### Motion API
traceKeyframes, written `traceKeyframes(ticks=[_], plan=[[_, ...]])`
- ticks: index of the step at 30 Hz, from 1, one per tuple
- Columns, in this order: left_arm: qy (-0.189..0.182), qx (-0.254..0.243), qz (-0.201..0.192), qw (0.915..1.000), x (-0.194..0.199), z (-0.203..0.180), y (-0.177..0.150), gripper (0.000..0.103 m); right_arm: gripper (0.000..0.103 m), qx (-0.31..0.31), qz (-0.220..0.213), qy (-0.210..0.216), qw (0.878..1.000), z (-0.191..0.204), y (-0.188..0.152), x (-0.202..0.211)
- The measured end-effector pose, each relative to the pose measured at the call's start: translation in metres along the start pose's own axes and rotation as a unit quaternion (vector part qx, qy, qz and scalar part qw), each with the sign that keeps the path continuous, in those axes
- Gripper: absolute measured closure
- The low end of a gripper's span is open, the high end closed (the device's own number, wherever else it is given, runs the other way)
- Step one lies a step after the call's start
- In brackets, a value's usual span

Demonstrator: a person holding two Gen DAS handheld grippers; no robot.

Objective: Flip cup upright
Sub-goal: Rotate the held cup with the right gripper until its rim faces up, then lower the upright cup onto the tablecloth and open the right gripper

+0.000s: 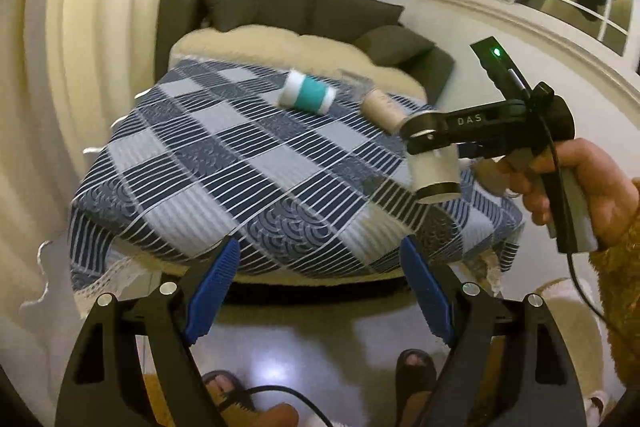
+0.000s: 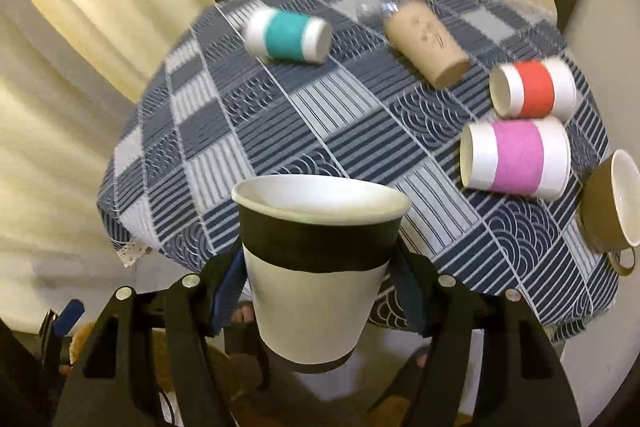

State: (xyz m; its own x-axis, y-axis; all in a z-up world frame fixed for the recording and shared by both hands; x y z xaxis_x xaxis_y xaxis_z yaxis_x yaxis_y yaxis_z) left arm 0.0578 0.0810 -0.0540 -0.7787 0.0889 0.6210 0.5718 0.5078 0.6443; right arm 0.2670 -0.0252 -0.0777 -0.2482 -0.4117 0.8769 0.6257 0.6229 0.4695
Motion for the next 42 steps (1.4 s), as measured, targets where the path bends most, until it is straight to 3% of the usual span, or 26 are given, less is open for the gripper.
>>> traceKeyframes(ticks=[4, 8, 14, 18, 21, 27, 30, 35, 42], plan=[[-0.026, -0.027, -0.008, 0.9993, -0.006, -0.017, 0.002, 0.023, 0.037, 0.035, -0.088, -0.014, 0.995, 0.012, 0.003, 0.021], [-0.045, -0.041, -0.011, 0.9981, -0.017, -0.028, 0.007, 0.023, 0.037, 0.055, -0.193, -0.041, 0.979, 0.013, 0.002, 0.038], [-0.062, -0.03, 0.0, 0.9976, -0.032, -0.031, 0.011, 0.023, 0.037, 0.06, -0.282, -0.063, 0.955, 0.007, -0.006, 0.035], [-0.073, -0.018, -0.013, 0.9971, -0.029, -0.029, 0.013, 0.023, 0.037, 0.072, -0.33, -0.091, 0.937, 0.009, -0.015, 0.029], [-0.082, -0.003, -0.018, 0.9965, -0.028, -0.026, 0.016, 0.023, 0.037, 0.077, -0.341, -0.121, 0.929, 0.01, -0.022, 0.022], [-0.08, 0.017, -0.03, 0.9962, -0.028, -0.018, 0.024, 0.023, 0.037, 0.098, -0.336, -0.218, 0.911, 0.013, -0.039, -0.002], [-0.083, 0.034, -0.042, 0.9951, -0.025, -0.012, 0.029, 0.023, 0.037, 0.102, -0.336, -0.239, 0.905, 0.015, -0.044, -0.011], [-0.088, 0.047, -0.047, 0.9939, -0.025, -0.008, 0.033, 0.023, 0.037, 0.091, -0.344, -0.257, 0.898, 0.011, -0.044, -0.017], [-0.082, 0.032, -0.035, 0.9955, -0.033, -0.016, 0.028, 0.023, 0.037, 0.073, -0.346, -0.26, 0.898, 0.011, -0.049, -0.025]])
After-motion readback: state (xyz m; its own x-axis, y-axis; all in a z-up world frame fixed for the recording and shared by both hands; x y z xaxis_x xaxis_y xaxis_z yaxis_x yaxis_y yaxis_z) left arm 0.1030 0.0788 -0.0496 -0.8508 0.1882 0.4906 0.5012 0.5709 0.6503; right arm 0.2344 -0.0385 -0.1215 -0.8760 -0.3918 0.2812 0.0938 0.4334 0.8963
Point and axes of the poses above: each gripper's, at about its wrist camera, not at the fingertips, and x roughly against the way its jaws point, z to its left, y to its top, the point moved 7 cm from there along -x, roughly the way its jaws point, and after that the axes turned 15 degrees about x, right-handed, at the moved point
